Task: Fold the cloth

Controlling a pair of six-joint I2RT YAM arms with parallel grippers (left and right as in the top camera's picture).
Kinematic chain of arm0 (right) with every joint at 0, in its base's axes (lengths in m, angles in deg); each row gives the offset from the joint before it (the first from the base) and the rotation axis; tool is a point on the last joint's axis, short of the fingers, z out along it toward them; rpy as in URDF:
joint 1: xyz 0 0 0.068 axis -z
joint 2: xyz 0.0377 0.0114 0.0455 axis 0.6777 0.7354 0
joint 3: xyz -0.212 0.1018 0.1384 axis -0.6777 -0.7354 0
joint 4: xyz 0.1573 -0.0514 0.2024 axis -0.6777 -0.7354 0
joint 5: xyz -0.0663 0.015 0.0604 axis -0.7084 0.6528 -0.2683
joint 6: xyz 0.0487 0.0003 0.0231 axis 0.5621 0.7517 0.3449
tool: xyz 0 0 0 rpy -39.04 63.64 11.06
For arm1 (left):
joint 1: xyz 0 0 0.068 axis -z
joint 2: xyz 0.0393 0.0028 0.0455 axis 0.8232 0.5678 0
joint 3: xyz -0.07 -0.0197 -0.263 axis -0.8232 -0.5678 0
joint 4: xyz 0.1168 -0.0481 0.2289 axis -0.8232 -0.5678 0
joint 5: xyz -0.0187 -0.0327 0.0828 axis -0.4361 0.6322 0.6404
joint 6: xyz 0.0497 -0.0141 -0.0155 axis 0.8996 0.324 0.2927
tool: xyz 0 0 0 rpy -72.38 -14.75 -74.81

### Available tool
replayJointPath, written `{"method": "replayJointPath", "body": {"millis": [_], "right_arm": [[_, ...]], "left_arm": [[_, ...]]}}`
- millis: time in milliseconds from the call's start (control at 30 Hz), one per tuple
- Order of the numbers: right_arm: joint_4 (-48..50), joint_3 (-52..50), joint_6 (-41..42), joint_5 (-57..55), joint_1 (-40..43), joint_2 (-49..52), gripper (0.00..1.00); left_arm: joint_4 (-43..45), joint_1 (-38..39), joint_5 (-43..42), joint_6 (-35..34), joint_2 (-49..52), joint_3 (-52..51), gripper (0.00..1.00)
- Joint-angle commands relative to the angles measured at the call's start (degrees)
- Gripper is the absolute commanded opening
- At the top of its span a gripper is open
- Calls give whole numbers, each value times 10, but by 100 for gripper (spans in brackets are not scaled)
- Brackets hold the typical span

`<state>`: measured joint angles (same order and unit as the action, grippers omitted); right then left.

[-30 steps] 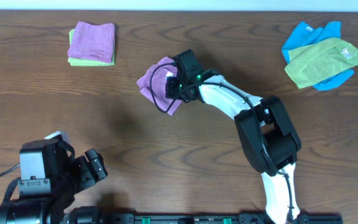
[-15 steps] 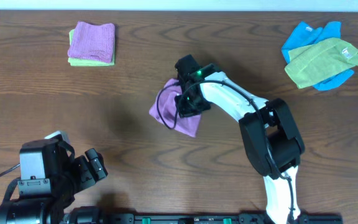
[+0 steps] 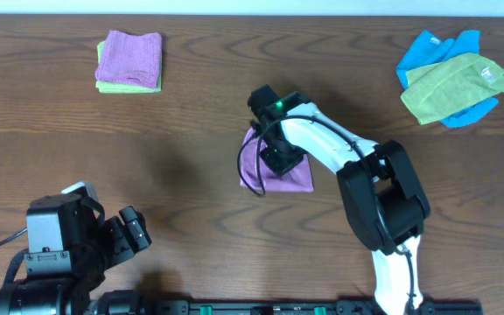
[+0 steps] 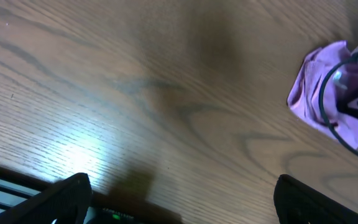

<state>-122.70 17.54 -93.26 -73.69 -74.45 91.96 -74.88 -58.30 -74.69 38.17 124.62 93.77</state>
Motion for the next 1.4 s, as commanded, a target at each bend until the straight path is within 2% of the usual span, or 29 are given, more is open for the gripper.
{"method": "replayJointPath", "body": {"millis": [0, 267, 333, 367, 433, 533, 600, 767, 900, 1000, 1200, 1367], "right_arm": [[33, -14, 10, -8, 10, -6, 1], [23, -14, 23, 31, 10, -93, 3], [16, -14, 55, 60, 8, -106, 31], [14, -14, 83, 76, 7, -111, 53], [21, -14, 143, 129, 3, -118, 70], [37, -14, 199, 193, -5, -116, 86], [53, -14, 233, 213, -20, -114, 85], [142, -14, 244, 210, -68, -103, 80], [150, -14, 254, 148, -80, -72, 82], [152, -14, 254, 98, -63, -54, 82], [178, -14, 281, 90, 0, -53, 76], [183, -14, 289, 96, 8, -46, 73]], "left_arm": [[1, -1, 14, 0, 0, -5, 95], [1, -1, 16, 0, 0, -5, 95], [1, -1, 15, 0, 0, -5, 95], [1, -1, 15, 0, 0, -5, 95], [1, -1, 15, 0, 0, -5, 95], [1, -1, 15, 0, 0, -5, 95], [1, -1, 15, 0, 0, -5, 95], [1, -1, 16, 0, 0, -5, 95], [1, -1, 15, 0, 0, -5, 95], [-1, -1, 15, 0, 0, -5, 95], [-1, -1, 17, 0, 0, -5, 95], [2, -1, 26, 0, 0, -5, 95]]}}
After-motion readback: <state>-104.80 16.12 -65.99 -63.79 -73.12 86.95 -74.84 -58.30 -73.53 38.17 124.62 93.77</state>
